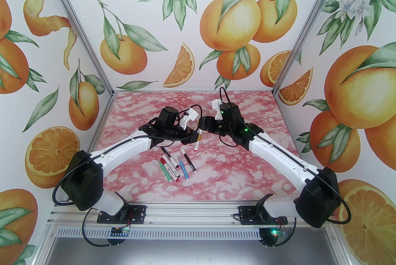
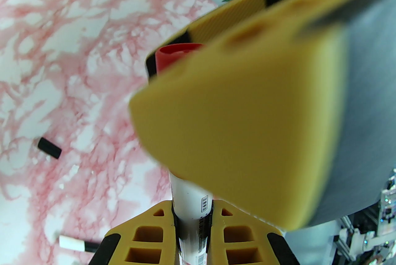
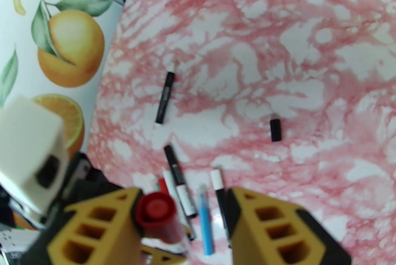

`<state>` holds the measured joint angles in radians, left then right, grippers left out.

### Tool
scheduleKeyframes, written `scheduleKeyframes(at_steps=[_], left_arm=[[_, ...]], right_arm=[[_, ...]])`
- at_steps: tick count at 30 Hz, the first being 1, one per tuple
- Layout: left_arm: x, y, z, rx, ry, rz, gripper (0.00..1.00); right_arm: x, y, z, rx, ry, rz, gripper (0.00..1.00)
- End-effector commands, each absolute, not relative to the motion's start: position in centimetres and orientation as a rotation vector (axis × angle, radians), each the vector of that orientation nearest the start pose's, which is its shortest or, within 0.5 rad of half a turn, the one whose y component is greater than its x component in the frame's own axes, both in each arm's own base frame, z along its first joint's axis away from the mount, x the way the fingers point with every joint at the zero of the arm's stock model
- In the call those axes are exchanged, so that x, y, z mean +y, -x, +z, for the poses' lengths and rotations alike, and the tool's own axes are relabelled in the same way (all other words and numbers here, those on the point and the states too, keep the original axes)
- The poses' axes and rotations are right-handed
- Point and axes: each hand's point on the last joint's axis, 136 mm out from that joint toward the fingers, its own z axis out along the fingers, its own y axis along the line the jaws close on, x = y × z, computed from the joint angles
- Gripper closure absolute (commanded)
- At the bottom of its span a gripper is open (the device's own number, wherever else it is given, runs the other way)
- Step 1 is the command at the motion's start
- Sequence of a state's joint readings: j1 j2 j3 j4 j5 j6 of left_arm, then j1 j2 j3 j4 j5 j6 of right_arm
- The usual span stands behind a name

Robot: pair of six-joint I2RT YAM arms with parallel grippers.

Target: Open the pen caps

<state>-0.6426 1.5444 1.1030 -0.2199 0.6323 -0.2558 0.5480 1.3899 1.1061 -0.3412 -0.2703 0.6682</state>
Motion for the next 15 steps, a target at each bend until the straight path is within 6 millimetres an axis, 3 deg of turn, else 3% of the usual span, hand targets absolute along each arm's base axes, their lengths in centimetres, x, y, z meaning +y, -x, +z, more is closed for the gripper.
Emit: scheduleKeyframes(at_steps=[1,15], left_arm=[[-35.0,-28.1,21.6,2.12,-0.883,-1.202,0.86],[-35.9,-27.6,20.5,2.144,-0.935,-1.185,0.87]], right_arm=[[26.1,-33.6,22.7,2.338,0.054,0.934,0.57],[26.1,-33.6,22.9,2.336,0.058,0.936,0.74]])
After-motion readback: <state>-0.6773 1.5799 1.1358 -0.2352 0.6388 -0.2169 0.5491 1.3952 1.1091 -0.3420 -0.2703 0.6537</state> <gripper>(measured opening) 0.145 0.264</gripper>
